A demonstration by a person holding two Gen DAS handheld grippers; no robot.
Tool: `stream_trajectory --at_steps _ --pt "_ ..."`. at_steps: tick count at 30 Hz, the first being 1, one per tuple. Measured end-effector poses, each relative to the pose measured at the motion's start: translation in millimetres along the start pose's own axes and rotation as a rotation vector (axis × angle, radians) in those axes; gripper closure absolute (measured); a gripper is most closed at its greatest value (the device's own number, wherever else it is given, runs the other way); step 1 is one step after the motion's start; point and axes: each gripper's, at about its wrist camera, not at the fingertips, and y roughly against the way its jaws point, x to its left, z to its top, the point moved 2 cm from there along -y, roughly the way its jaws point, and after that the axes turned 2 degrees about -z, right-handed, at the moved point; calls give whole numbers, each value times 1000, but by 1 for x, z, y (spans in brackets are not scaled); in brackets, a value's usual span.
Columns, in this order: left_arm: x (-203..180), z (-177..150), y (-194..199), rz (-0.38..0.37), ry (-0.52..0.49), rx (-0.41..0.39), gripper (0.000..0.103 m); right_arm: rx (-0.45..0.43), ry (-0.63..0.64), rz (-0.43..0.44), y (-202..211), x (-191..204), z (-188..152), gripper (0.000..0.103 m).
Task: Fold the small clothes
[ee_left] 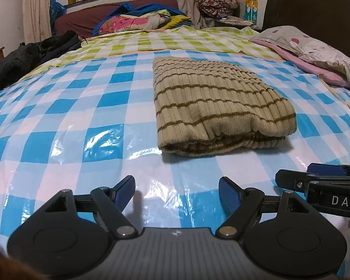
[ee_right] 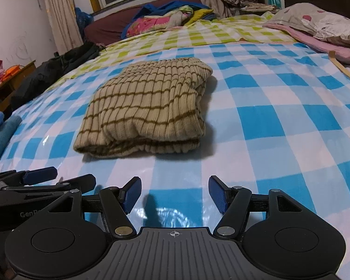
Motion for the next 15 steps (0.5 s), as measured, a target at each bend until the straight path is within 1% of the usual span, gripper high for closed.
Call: stream_trajectory --at_steps 12,15 --pt "-2 -9 13 4 5 -12 10 -17 1 -23 11 5 -12 38" --pt "-2 -10 14 5 7 -11 9 -26 10 -37 13 6 -14 35"
